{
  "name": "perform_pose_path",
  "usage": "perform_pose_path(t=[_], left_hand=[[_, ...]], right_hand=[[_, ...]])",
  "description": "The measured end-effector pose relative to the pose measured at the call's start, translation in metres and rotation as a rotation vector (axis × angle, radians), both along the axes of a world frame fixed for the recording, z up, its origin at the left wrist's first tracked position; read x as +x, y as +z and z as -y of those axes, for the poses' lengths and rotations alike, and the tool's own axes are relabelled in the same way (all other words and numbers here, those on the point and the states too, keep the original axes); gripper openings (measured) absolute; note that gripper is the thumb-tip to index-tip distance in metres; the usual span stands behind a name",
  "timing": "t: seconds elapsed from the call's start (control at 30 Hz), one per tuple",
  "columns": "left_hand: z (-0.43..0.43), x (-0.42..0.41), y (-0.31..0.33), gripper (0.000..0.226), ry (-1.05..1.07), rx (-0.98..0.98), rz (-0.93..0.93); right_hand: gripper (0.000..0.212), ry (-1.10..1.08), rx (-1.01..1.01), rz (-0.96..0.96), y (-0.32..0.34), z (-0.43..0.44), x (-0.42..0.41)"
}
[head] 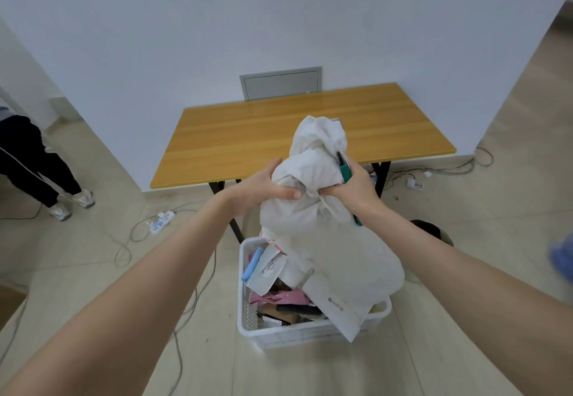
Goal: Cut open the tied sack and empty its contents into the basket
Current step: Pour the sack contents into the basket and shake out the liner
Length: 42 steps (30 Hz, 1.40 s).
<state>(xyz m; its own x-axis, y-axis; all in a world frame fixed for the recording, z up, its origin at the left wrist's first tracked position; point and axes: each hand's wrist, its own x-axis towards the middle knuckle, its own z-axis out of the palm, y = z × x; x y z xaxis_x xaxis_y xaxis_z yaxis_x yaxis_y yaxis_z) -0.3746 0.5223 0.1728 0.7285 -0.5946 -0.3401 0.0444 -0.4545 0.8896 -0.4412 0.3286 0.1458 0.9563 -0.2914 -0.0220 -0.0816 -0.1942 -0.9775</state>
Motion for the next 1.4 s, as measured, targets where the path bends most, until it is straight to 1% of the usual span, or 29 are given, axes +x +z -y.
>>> perform_pose_path(t=[0.07,0.2,0.3,0.33,0.4,0.47,0.5,0.53,0.6,0.63,0.67,0.73,0.77,0.83,0.87,0.9,0.93,0.97,1.0,1.07,1.1,1.17,1.23,1.3,1.4], left_hand=[[0.001,0.0,-0.002,0.101,-0.017,-0.012,0.013],[0.007,-0.006,-0.008,0.099,0.014,-0.054,0.005],[0.014,-0.009,-0.015,0.106,0.086,-0.192,-0.038],[0.014,-0.011,-0.017,0.112,0.095,-0.198,-0.044],[0.013,-0.016,-0.025,0.121,0.087,-0.136,-0.049],[0.013,-0.024,-0.037,0.112,0.064,-0.062,-0.017],[0.014,-0.028,-0.044,0.111,0.055,-0.027,0.017],[0.016,-0.032,-0.049,0.114,0.069,0.002,0.059],[0.021,-0.036,-0.054,0.13,0.158,0.029,0.103],[0.023,-0.034,-0.054,0.13,0.189,0.045,0.111],[0.025,-0.034,-0.05,0.124,0.206,0.074,0.127],[0.024,-0.034,-0.039,0.106,0.259,0.127,0.18],[0.024,-0.034,-0.03,0.104,0.289,0.071,0.153],[0.025,-0.034,-0.011,0.117,0.285,-0.051,0.046],[0.027,-0.034,-0.002,0.124,0.236,-0.027,0.05],[0.028,-0.034,0.002,0.129,0.167,0.051,0.077],[0.029,-0.034,0.003,0.129,0.08,0.119,0.088],[0.031,-0.035,0.004,0.123,-0.009,0.167,0.081],[0.033,-0.037,0.003,0.109,-0.088,0.199,0.057],[0.041,-0.046,0.002,0.063,-0.202,0.224,0.0],[0.045,-0.051,0.001,0.048,-0.223,0.221,-0.017],[0.048,-0.058,-0.005,0.044,-0.204,0.146,-0.042],[0.05,-0.065,-0.007,0.044,-0.173,0.012,-0.102],[0.053,-0.07,-0.011,0.045,-0.134,-0.135,-0.197],[0.057,-0.075,-0.015,0.041,-0.091,-0.29,-0.284]], right_hand=[[0.078,-0.037,-0.01,0.008,0.002,0.003,0.003],[0.081,-0.012,-0.017,-0.003,0.005,0.013,0.009],[0.074,-0.031,0.025,0.02,0.006,0.022,0.007],[0.072,-0.017,0.024,0.018,0.006,0.026,0.005],[0.068,-0.008,0.021,0.007,0.008,0.036,0.001],[0.059,-0.047,0.073,0.008,0.012,0.046,-0.002],[0.059,-0.056,0.096,0.013,0.014,0.05,-0.004],[0.063,-0.047,0.103,0.018,0.016,0.054,-0.005],[0.071,-0.006,0.091,0.029,0.02,0.061,-0.008],[0.073,0.008,0.085,0.033,0.021,0.066,-0.01],[0.074,0.017,0.071,0.031,0.021,0.071,-0.012],[0.073,0.039,-0.002,0.031,0.021,0.081,-0.018],[0.072,0.057,-0.078,0.042,0.021,0.084,-0.022],[0.072,0.111,-0.282,0.069,0.015,0.085,-0.032],[0.072,0.137,-0.369,0.079,0.013,0.082,-0.037],[0.072,0.16,-0.429,0.087,0.011,0.078,-0.043],[0.072,0.181,-0.466,0.101,0.008,0.075,-0.048],[0.071,0.196,-0.497,0.12,0.006,0.072,-0.054],[0.069,0.211,-0.529,0.142,0.004,0.069,-0.058],[0.055,0.248,-0.599,0.23,-0.003,0.063,-0.064],[0.05,0.259,-0.633,0.29,-0.006,0.059,-0.066],[0.048,0.266,-0.735,0.434,-0.015,0.055,-0.066],[0.055,0.257,-0.831,0.539,-0.022,0.055,-0.064],[0.06,0.222,-0.842,0.588,-0.025,0.054,-0.06],[0.048,0.198,-0.831,0.617,-0.024,0.051,-0.056]])
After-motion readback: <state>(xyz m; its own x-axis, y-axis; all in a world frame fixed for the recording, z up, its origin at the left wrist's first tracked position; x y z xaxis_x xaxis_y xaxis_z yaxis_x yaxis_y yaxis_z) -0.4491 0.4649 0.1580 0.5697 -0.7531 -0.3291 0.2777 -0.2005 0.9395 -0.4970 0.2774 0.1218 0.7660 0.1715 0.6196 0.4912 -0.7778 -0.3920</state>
